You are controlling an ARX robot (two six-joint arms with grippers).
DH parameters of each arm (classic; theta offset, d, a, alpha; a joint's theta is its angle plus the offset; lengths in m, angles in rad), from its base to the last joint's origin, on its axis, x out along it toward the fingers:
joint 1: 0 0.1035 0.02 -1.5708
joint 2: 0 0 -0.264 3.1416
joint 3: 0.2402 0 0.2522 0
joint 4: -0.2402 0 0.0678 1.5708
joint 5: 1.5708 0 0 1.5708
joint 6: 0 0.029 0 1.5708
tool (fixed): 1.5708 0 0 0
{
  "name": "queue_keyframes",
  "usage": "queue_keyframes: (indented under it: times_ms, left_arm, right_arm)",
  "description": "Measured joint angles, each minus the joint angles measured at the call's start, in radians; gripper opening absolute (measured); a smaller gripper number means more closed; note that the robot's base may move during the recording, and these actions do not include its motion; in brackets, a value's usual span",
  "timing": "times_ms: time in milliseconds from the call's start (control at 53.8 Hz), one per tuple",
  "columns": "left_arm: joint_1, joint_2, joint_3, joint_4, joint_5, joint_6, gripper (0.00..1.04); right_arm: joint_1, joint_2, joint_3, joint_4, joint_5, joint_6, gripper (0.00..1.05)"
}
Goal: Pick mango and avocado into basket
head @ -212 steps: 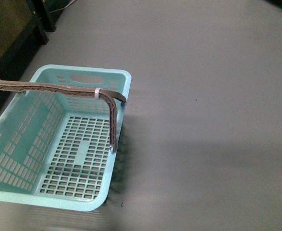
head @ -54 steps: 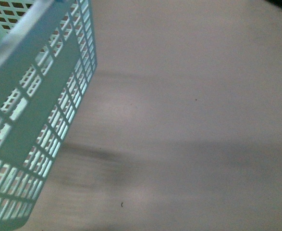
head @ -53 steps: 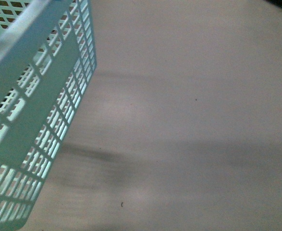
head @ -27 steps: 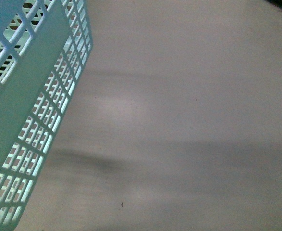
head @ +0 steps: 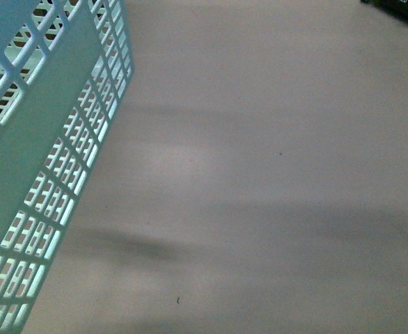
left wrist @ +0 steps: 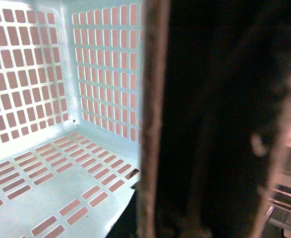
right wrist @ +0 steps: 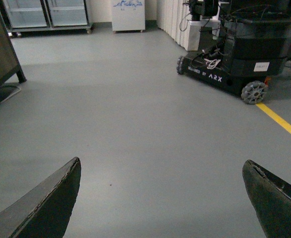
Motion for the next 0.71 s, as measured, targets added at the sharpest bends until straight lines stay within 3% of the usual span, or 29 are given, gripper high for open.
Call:
queue_keyframes:
  times_ms: [706]
  left_arm:
    - [0.000,0.000,0.000,0.000,0.000,0.000,0.04]
  right_arm:
    - [0.000,0.000,0.000,0.000,-0.001,0.000,0.96]
